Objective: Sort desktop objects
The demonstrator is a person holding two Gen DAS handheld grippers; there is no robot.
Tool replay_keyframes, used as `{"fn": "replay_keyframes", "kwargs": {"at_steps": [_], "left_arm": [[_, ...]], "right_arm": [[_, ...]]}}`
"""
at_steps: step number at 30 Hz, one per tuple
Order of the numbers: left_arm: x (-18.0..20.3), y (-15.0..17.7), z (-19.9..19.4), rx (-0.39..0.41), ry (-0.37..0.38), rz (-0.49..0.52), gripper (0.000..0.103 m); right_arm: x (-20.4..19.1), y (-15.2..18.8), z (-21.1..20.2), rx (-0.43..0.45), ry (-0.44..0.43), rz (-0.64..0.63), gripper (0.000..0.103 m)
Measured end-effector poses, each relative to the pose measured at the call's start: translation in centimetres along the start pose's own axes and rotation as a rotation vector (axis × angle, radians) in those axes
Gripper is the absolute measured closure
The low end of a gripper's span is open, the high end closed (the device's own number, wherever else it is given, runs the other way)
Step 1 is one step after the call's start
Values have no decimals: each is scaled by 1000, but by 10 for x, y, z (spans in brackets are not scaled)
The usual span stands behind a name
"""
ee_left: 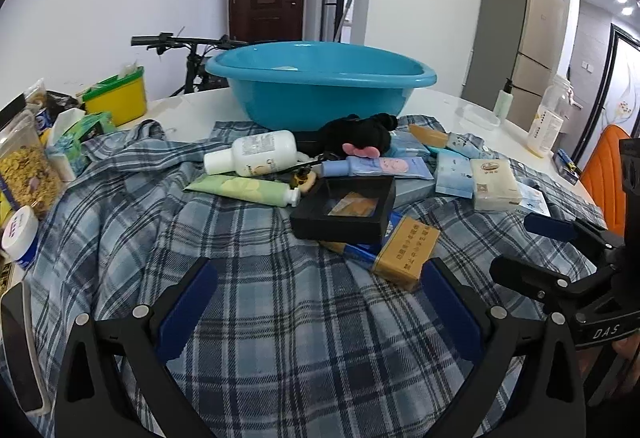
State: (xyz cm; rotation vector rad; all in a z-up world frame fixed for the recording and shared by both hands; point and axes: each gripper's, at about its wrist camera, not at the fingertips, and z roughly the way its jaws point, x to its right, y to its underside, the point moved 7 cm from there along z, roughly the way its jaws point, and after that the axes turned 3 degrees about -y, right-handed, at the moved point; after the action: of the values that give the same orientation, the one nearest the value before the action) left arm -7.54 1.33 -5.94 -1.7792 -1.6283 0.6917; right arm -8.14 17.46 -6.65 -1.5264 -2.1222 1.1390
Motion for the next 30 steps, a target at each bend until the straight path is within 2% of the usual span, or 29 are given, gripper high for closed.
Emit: {"fn": "replay_keyframes", "kwargs": {"at_steps": [6,9,12,16,21,25,30], "left_arm": [[-2,-9,7,-15,2,38,0],[-1,-12,13,-27,38,47,0],[-2,-18,19,-32,43,55,0],[3,-27,26,-49,148,73,0],[11,-39,43,-52,187,169,0],[10,-34,62,-114,267,131,0],[8,-30,70,-128,264,101,0]], "right_arm": [[2,1,0,-1,-6,3,0],[1,2,2,-6,-47,25,0],[1,3,5,-20,-73,38,0],[2,3,4,-21,-74,38,0],[4,3,4,-20,-82,50,0],[5,2,4,-20,-83,52,0],[7,2,9,-39,-88,62,0]]}}
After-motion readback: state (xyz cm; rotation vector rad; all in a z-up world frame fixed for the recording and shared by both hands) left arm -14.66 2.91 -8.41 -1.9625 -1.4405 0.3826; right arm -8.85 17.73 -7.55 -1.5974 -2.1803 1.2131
